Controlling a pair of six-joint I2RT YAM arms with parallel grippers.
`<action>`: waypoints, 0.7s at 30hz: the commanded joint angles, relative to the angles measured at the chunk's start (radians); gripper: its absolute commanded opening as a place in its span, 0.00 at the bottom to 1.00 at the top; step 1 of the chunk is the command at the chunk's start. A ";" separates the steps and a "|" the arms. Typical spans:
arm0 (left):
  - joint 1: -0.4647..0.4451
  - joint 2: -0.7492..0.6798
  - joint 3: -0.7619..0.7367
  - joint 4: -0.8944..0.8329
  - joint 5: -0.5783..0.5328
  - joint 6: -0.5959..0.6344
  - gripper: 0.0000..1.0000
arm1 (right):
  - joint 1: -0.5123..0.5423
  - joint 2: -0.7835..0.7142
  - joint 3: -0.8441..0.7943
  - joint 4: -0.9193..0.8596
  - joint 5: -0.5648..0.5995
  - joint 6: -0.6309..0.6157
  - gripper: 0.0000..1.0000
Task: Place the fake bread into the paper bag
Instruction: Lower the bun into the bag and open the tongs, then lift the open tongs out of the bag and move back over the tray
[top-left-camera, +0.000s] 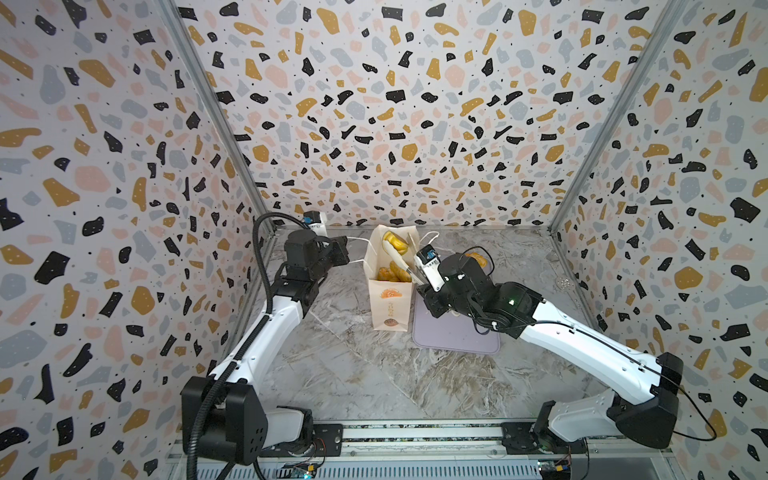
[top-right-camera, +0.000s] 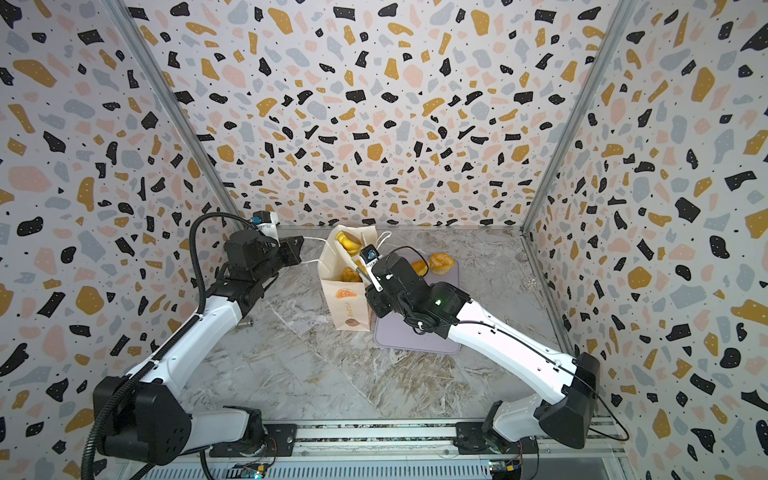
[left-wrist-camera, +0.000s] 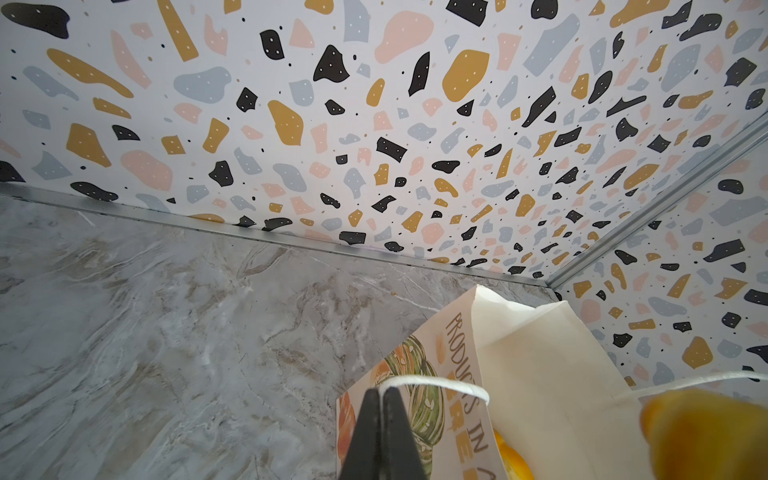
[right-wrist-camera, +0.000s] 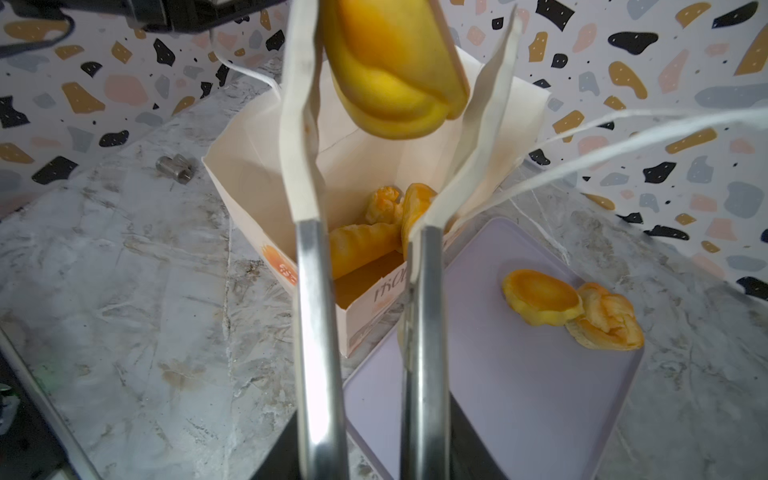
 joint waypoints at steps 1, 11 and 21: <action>-0.003 -0.022 0.014 0.015 0.008 0.015 0.00 | 0.006 -0.010 0.054 0.008 0.039 0.009 0.44; -0.003 -0.022 0.015 0.015 0.009 0.016 0.00 | 0.006 -0.030 0.041 0.027 0.053 0.022 0.51; -0.003 -0.024 0.015 0.016 0.013 0.013 0.00 | 0.006 -0.119 -0.018 0.109 0.030 0.037 0.54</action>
